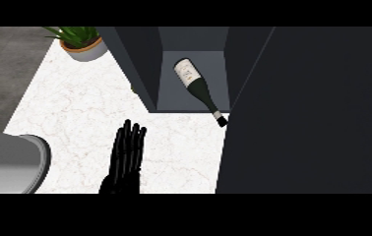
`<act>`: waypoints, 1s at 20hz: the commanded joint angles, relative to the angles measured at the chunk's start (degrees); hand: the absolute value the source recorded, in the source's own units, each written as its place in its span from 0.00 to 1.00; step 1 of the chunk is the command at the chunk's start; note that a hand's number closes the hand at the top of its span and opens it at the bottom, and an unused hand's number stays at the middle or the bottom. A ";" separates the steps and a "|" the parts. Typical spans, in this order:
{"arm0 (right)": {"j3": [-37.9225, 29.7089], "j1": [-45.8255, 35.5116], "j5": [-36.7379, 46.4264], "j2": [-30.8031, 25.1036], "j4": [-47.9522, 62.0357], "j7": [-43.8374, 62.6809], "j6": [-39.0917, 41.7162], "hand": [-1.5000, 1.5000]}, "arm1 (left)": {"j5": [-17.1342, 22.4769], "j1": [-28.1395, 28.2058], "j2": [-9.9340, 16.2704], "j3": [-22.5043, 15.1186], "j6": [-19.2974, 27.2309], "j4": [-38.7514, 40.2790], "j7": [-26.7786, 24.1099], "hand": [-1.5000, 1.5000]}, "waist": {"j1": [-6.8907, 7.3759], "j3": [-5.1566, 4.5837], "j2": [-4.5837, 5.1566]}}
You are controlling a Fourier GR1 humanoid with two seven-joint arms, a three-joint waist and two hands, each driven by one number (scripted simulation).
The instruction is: Pick up the wine, place it into the cabinet and close the cabinet
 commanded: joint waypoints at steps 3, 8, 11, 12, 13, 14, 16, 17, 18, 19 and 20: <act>1.84 1.60 -5.41 -0.87 -5.08 2.61 2.42 1.00 | 0.94 6.39 7.72 1.21 -7.30 -6.96 -1.16 0.00 | 0.00 -0.04 0.05; 1.68 3.58 -9.42 -2.14 -5.30 2.89 5.11 1.00 | 2.71 11.02 13.54 5.23 -9.76 -13.09 -0.15 0.00 | 0.11 -0.02 0.05; 6.35 7.82 -11.53 0.99 -4.05 3.57 4.11 1.00 | 3.47 10.97 13.60 7.18 -10.69 -12.10 -0.36 0.00 | 0.05 0.00 0.03; 7.97 9.23 -11.84 0.75 -6.87 6.71 3.68 1.00 | 3.51 12.78 15.48 8.35 -10.61 -14.09 -0.92 0.00 | 0.14 -0.02 -0.11; 10.02 9.37 -10.36 1.66 -6.70 7.04 3.09 1.00 | 5.94 10.46 16.25 12.44 -10.92 -14.99 1.73 0.00 | -0.11 -0.02 -0.02; 11.19 6.00 -8.96 2.44 -6.98 10.36 1.03 1.00 | 6.72 13.78 16.51 13.06 -14.97 -11.94 -2.84 0.00 | 0.39 -0.13 0.01; 11.94 9.79 -9.85 2.67 -8.54 8.60 1.87 1.00 | 6.89 14.36 18.01 14.92 -14.87 -15.08 -1.87 0.00 | 0.05 -0.04 -0.09; 14.95 11.32 -9.39 2.80 -4.98 6.04 2.22 1.00 | 7.33 16.55 17.65 15.23 -16.81 -13.90 -4.65 0.00 | 0.31 -0.05 -0.09; 16.22 12.03 -8.25 2.71 -5.88 6.70 3.32 1.00 | 6.33 16.78 16.82 14.50 -14.42 -15.98 -3.30 0.00 | 0.13 -0.02 -0.08; 15.62 11.47 -10.13 2.22 -4.71 5.73 4.60 1.00 | 7.73 20.09 19.13 16.51 -15.97 -18.15 -4.56 0.00 | 0.71 -0.01 -0.11; 21.08 10.96 -6.80 1.71 -8.94 8.54 4.88 1.00 | 11.04 18.34 19.83 19.33 -18.94 -15.55 -3.03 0.00 | 0.16 -0.11 -0.21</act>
